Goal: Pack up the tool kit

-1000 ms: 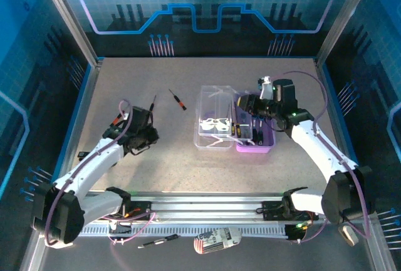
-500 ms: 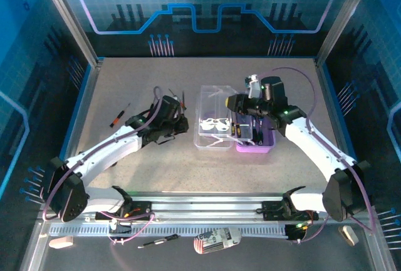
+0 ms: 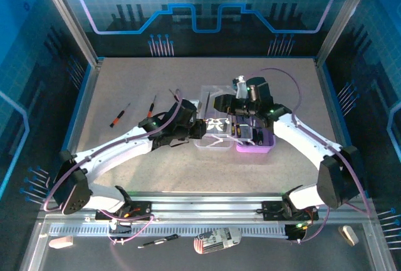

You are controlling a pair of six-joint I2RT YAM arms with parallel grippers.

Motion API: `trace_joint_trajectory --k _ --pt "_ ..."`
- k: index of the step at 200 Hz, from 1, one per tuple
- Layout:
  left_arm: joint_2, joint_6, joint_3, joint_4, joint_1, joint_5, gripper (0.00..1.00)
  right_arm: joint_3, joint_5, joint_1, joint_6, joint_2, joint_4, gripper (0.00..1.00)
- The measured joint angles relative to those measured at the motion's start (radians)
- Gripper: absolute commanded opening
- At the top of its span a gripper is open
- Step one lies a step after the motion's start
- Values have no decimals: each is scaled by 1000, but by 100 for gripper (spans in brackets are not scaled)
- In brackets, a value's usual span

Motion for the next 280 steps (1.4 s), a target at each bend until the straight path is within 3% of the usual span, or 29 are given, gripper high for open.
trace_joint_trajectory --k 76,110,141,166,193,212,255,280 --pt "20 0 11 23 -8 4 12 0 -55 6 119 127 148 36" --pt "30 15 18 29 -8 6 12 -1 -71 7 149 133 181 18" --pt "34 23 23 29 -8 7 19 -2 -68 7 158 133 190 11" --pt "43 34 27 29 -8 6 31 -2 -71 8 160 130 196 9" --pt "50 52 47 29 -8 6 55 -4 -59 9 148 114 187 10" --pt "48 66 56 30 -8 -6 79 -4 -45 9 132 88 169 10" --pt "-13 99 56 5 8 -78 99 -4 -45 -47 73 25 113 9" --pt "-95 93 30 -2 53 -132 99 4 -40 -137 3 -10 28 9"
